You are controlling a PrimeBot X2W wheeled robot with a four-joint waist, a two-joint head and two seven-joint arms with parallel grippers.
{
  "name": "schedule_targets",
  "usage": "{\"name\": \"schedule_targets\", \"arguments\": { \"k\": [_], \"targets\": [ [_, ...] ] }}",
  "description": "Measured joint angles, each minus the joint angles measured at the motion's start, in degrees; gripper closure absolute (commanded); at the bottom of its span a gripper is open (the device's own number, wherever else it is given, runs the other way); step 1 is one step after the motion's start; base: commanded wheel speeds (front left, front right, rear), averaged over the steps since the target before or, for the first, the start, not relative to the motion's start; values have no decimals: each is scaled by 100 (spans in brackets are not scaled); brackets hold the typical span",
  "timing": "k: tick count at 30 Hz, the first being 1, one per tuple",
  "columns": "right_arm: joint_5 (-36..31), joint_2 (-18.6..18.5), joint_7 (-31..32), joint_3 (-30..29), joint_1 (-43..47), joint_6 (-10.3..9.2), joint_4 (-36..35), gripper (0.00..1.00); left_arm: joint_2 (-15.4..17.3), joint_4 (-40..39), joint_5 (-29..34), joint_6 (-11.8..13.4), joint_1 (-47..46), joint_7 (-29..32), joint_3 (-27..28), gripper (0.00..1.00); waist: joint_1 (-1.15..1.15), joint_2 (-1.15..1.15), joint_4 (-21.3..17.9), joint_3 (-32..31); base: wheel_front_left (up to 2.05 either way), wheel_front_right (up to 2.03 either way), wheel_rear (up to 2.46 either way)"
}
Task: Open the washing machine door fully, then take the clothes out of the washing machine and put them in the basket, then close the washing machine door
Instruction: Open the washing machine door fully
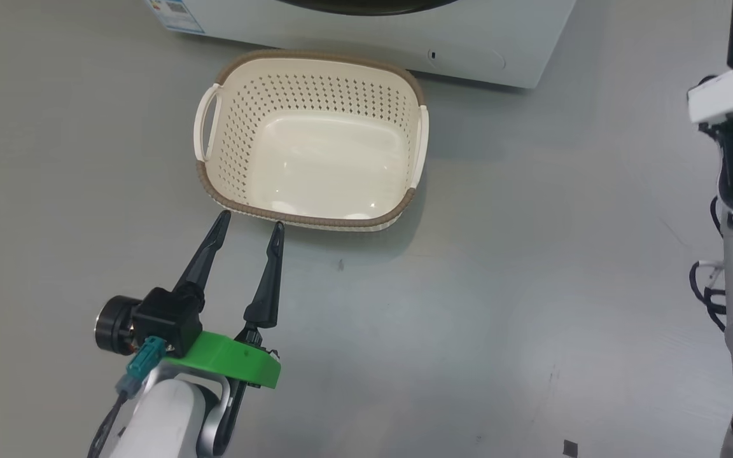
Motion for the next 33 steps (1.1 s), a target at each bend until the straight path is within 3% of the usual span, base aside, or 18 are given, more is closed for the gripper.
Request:
{"name": "schedule_targets", "arguments": {
  "k": [5, 14, 26, 30, 33],
  "targets": [
    [788, 278, 319, -411, -502, -23, 245, 100, -4, -5, -123, 0, -47, 0, -36, 0, 0, 0, 155, 188, 0, 0, 0],
    [1471, 330, 993, -646, -1378, -222, 602, 100, -13, -52, -372, 0, -134, 0, -120, 0, 0, 0, 402, 417, 0, 0, 0],
    [2492, 392, 2068, -898, -2395, -634, 1288, 100, -33, -185, -711, 0, -248, 0, -140, 0, 0, 0, 679, 565, 0, 0, 0],
    [2547, 368, 2323, -960, -2626, -864, 1451, 100, -34, -182, -731, 0, -248, 0, -179, 0, 0, 0, 716, 596, 0, 0, 0],
    [2614, 331, 2420, -1016, -2832, -925, 1548, 100, -36, -177, -754, 0, -247, 0, -200, 0, 0, 0, 755, 638, 0, 0, 0]
  ]
}}
